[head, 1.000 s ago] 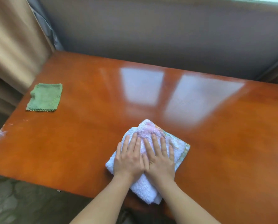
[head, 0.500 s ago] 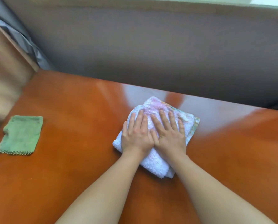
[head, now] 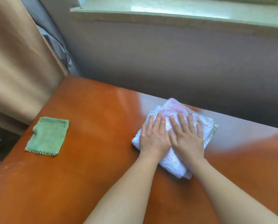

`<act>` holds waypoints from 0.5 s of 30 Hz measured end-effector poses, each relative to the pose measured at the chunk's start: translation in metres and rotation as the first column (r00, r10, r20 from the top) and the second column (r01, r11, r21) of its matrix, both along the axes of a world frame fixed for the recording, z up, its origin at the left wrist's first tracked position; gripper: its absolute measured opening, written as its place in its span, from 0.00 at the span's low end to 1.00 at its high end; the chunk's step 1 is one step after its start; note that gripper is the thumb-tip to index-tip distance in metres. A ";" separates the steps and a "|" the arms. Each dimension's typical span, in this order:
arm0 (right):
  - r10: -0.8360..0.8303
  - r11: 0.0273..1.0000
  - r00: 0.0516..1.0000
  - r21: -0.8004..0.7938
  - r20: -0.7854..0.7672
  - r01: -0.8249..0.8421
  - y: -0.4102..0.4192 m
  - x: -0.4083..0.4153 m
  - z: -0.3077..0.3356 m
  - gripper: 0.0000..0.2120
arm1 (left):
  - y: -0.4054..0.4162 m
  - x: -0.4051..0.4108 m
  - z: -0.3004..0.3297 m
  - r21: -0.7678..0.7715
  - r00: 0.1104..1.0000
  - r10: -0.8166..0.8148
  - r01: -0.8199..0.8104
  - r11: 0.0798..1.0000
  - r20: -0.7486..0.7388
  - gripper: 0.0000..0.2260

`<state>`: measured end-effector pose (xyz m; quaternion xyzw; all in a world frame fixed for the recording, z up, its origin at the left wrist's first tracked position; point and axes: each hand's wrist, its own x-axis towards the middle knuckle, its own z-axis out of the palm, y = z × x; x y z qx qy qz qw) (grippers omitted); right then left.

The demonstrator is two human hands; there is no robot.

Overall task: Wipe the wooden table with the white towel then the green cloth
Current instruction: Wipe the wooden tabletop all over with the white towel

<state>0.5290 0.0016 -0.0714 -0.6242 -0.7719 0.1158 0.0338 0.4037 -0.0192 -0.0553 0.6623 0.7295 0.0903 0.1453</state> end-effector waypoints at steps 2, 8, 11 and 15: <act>0.001 1.000 1.000 0.013 -0.013 -0.001 -0.029 -0.013 -0.001 0.28 | -0.027 -0.014 -0.002 0.013 1.000 0.003 -0.003 1.000 -0.005 0.27; 0.001 0.999 1.000 0.040 -0.005 0.000 -0.124 -0.069 -0.007 0.26 | -0.121 -0.070 -0.007 0.064 1.000 0.001 -0.001 0.998 -0.009 0.23; 0.047 0.999 0.999 0.029 -0.026 -0.046 -0.168 -0.102 -0.005 0.26 | -0.170 -0.103 -0.009 0.033 0.999 0.035 -0.035 0.999 -0.001 0.23; 0.080 0.997 0.997 0.008 -0.022 -0.080 -0.199 -0.134 -0.002 0.26 | -0.205 -0.137 -0.008 0.001 1.000 0.022 -0.022 1.000 -0.005 0.23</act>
